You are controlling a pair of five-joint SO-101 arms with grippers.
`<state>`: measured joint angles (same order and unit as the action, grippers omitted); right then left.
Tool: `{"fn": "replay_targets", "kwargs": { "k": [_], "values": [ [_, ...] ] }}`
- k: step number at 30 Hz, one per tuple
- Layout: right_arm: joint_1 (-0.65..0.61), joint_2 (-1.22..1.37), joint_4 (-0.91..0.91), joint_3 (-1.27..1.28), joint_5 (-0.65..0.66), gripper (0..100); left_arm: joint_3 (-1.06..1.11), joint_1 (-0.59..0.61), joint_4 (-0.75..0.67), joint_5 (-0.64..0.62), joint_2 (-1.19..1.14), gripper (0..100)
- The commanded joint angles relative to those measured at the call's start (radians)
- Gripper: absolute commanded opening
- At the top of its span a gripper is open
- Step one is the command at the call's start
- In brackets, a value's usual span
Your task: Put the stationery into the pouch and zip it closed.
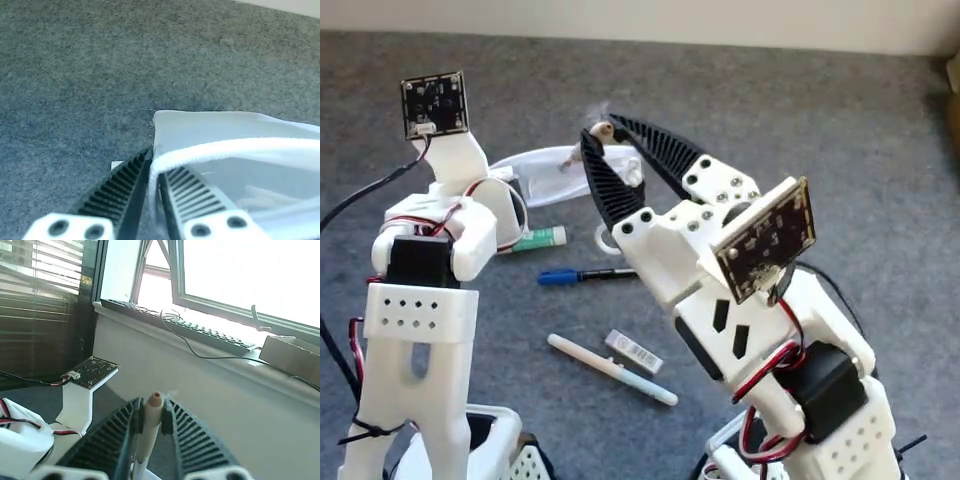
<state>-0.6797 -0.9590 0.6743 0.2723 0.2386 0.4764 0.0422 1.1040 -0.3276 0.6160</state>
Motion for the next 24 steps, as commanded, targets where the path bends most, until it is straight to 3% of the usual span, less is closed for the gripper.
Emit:
{"fn": "replay_targets", "kwargs": {
  "k": [1,16,24],
  "values": [
    [-0.008,-0.012,-0.093,0.051,0.015,0.3,0.012,-0.019,-0.011,-0.014,-0.024,1],
    [-0.010,-0.007,-0.104,0.199,0.017,0.3,0.013,-0.019,-0.008,-0.014,-0.024,1],
    [-0.008,-0.007,-0.323,0.361,0.017,0.3,0.013,-0.019,-0.008,-0.014,-0.024,1]
  ]
}}
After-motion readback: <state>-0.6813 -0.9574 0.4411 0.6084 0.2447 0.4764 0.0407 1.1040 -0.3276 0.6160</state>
